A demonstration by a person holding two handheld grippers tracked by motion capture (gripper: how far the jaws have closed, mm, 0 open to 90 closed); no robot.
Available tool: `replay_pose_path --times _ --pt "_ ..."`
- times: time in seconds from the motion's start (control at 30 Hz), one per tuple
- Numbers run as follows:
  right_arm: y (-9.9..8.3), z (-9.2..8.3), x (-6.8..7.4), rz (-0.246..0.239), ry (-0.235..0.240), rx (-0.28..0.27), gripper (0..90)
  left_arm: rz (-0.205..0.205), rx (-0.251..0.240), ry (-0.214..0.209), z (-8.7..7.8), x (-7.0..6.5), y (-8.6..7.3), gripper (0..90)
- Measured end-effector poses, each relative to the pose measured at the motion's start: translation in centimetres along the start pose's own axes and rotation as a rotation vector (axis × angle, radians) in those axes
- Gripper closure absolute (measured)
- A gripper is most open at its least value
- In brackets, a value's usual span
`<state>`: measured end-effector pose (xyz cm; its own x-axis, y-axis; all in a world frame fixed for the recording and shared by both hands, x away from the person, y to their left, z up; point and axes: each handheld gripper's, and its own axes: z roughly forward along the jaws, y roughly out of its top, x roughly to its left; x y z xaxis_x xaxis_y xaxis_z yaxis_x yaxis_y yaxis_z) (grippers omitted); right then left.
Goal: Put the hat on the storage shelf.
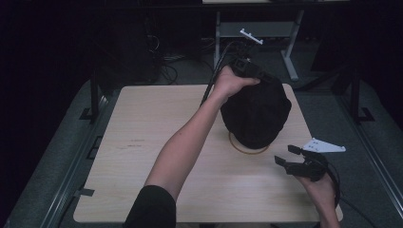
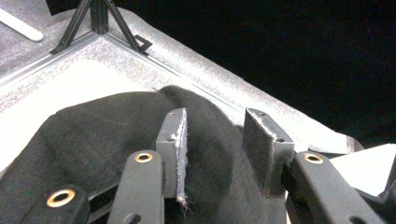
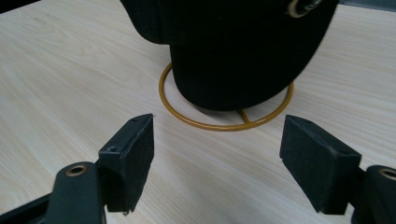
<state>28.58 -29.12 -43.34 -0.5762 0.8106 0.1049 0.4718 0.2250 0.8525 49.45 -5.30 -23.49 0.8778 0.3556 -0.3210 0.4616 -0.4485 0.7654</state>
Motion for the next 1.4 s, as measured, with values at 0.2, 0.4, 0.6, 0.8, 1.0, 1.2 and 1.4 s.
replay_pose_path --times 0.2,0.4,0.6,0.8,1.0,1.2,1.4 --pt "0.1 -0.4 0.2 -0.004 -0.006 -0.009 25.4 0.068 0.009 0.052 -1.4 -0.7 -0.1 55.6" --pt "0.1 -0.4 0.2 -0.006 -0.007 -0.012 25.4 0.092 0.007 0.069 -2.7 -1.0 -0.4 54.5" --pt "0.1 -0.3 0.3 -0.014 -0.005 -0.006 24.9 0.101 0.006 0.080 -3.9 -0.9 -0.8 53.3" --pt "0.1 -0.1 0.3 -0.018 -0.001 -0.004 24.7 0.103 0.010 0.100 -4.7 -0.6 -1.0 51.8" --pt "0.0 0.0 0.4 -0.022 0.004 0.008 24.3 0.109 0.003 0.128 -5.5 -0.3 -1.8 51.1" --pt "0.1 0.2 0.5 -0.029 0.006 0.009 24.3 0.097 -0.001 0.139 -6.5 0.1 -2.7 50.2" --pt "0.1 0.3 0.6 -0.036 0.004 0.015 24.2 0.104 0.003 0.155 -7.6 0.2 -3.6 49.2"
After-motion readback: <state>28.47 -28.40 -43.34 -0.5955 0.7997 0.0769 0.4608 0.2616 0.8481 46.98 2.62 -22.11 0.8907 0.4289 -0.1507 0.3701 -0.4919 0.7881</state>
